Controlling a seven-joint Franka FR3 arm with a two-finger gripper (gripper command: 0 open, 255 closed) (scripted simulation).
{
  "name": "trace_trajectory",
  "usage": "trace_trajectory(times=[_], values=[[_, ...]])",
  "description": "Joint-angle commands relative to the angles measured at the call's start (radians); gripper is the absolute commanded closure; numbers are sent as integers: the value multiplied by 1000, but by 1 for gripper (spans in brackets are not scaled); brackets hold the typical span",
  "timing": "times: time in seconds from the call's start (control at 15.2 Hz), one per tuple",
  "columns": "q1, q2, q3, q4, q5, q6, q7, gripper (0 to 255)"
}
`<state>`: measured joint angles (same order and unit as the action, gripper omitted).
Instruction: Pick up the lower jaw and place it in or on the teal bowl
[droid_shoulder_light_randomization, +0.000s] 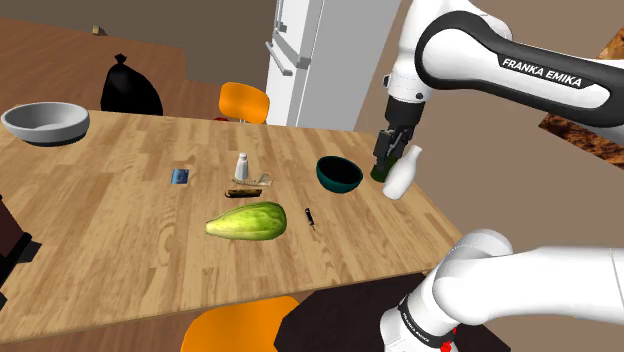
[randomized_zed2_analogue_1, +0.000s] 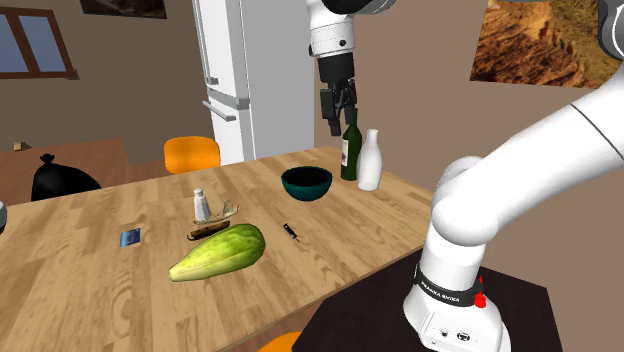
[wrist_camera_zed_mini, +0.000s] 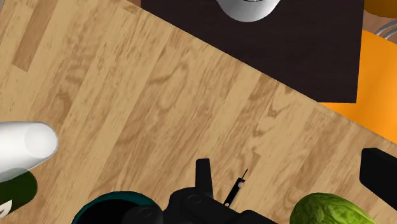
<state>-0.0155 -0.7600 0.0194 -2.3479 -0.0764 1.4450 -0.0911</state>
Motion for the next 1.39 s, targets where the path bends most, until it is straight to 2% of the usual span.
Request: trace_trajectory(times=[0.0, 0.66, 1.32], values=[[0, 0, 0, 0, 0, 0, 0, 0], [35, 230, -17, -79, -26, 400, -83, 0], [64, 553, -18, -13, -47, 748, -155, 0]])
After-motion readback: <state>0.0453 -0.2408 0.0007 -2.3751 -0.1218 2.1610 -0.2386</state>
